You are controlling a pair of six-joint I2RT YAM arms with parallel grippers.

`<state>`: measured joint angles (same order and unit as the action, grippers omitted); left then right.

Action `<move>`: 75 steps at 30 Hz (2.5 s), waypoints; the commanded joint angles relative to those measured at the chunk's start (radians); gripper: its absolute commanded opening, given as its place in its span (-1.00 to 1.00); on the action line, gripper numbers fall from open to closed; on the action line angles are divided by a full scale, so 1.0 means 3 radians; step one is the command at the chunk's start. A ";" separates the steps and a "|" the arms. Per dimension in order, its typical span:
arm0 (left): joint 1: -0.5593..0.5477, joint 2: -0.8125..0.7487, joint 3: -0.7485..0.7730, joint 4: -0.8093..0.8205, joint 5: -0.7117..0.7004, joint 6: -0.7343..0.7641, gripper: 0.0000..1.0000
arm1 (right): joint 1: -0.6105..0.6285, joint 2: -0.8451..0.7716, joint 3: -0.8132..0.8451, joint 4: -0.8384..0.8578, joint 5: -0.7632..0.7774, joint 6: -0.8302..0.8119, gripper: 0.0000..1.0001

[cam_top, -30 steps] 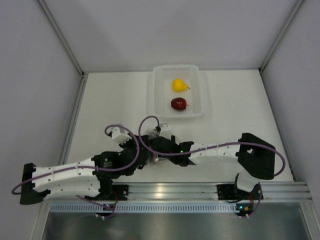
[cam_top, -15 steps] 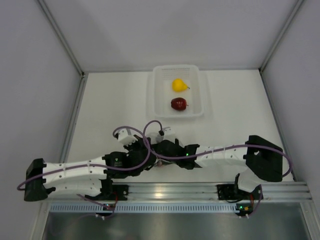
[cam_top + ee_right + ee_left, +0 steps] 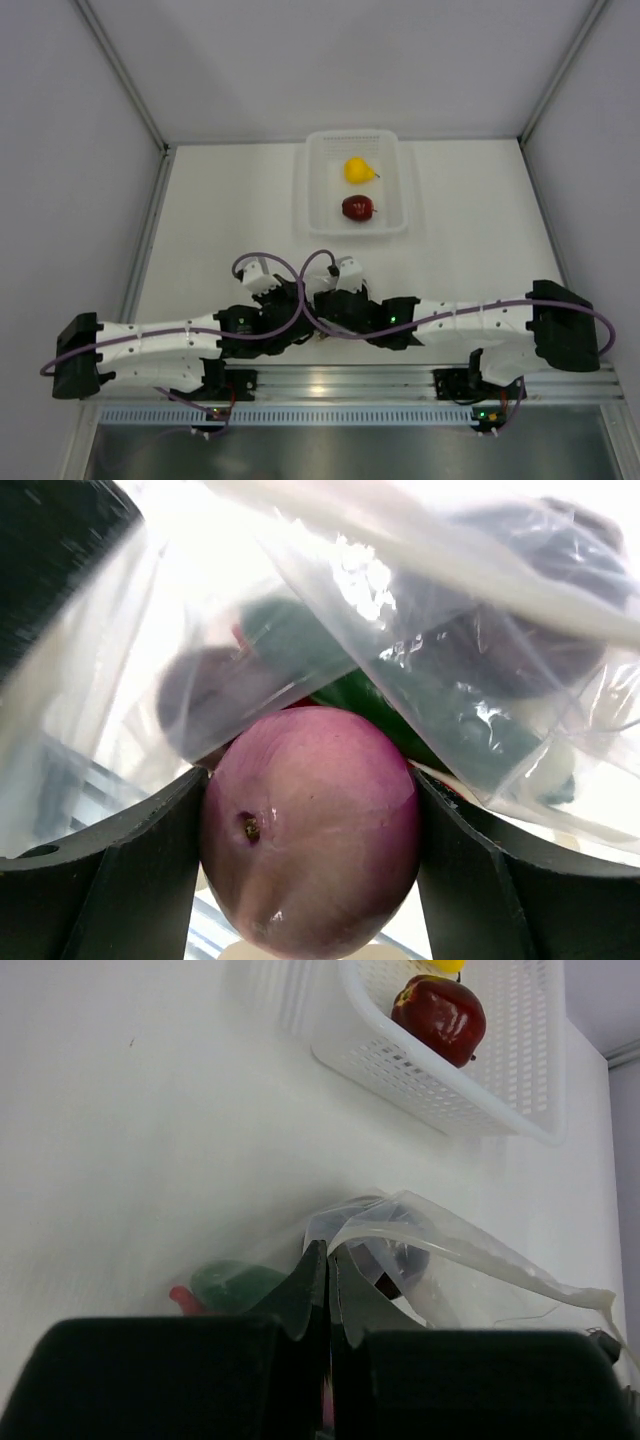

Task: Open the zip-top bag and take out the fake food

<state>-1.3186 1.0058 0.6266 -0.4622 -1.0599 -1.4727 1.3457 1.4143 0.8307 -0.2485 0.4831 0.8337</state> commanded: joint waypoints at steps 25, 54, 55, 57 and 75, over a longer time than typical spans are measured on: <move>-0.0324 -0.0351 0.0008 0.0073 -0.0020 0.0205 -1.00 | -0.0313 -0.0874 0.0575 0.0353 -0.0362 -0.1138 -0.08; -0.0278 -0.0964 -0.0018 -0.0121 -0.0404 0.0864 -1.00 | -0.0717 -0.1457 0.0871 0.0866 -0.2205 -0.0534 -0.19; -0.0268 -0.0975 0.0043 -0.0172 -0.0404 0.0869 -1.00 | -0.0874 -0.1488 0.1003 0.0596 -0.2168 -0.0646 -0.19; -0.0258 -0.0980 0.0125 -0.0376 -0.0394 0.0869 -1.00 | -0.1084 -0.1564 0.1162 0.0380 -0.1995 -0.0789 -0.19; 0.0084 -0.0965 0.1025 -0.1323 -0.0072 0.1692 -1.00 | -0.2998 0.0347 0.2180 -0.0302 -0.1647 -0.1562 -0.21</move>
<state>-1.3190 0.7109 0.8948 -0.8089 -1.1107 -1.0473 0.4492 1.4586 1.3891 -0.3302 -0.0380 0.4229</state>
